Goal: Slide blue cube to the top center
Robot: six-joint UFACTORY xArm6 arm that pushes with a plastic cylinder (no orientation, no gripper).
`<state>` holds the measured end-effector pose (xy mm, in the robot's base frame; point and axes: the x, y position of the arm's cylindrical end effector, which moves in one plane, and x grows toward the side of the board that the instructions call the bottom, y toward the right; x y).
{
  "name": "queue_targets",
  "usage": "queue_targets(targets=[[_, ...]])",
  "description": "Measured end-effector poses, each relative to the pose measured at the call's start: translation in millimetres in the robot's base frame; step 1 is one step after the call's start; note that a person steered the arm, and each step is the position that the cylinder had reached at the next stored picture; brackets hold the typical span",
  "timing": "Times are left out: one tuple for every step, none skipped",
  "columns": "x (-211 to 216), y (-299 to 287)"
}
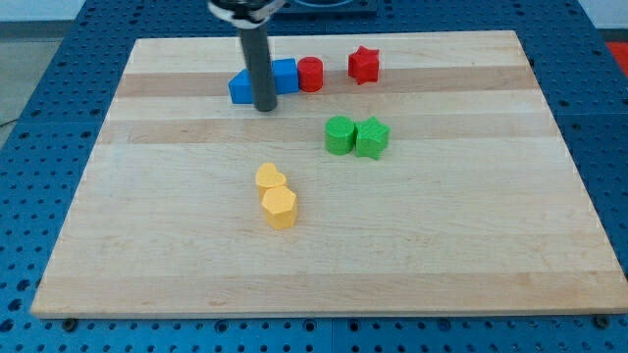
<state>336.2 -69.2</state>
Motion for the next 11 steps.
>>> queue_targets(targets=[[-27,4],[-42,-1],[-60,11],[-96,36],[-129,51],[-131,60],[-108,103],[-124,131],[-144,135],[-144,127],[-142,83]])
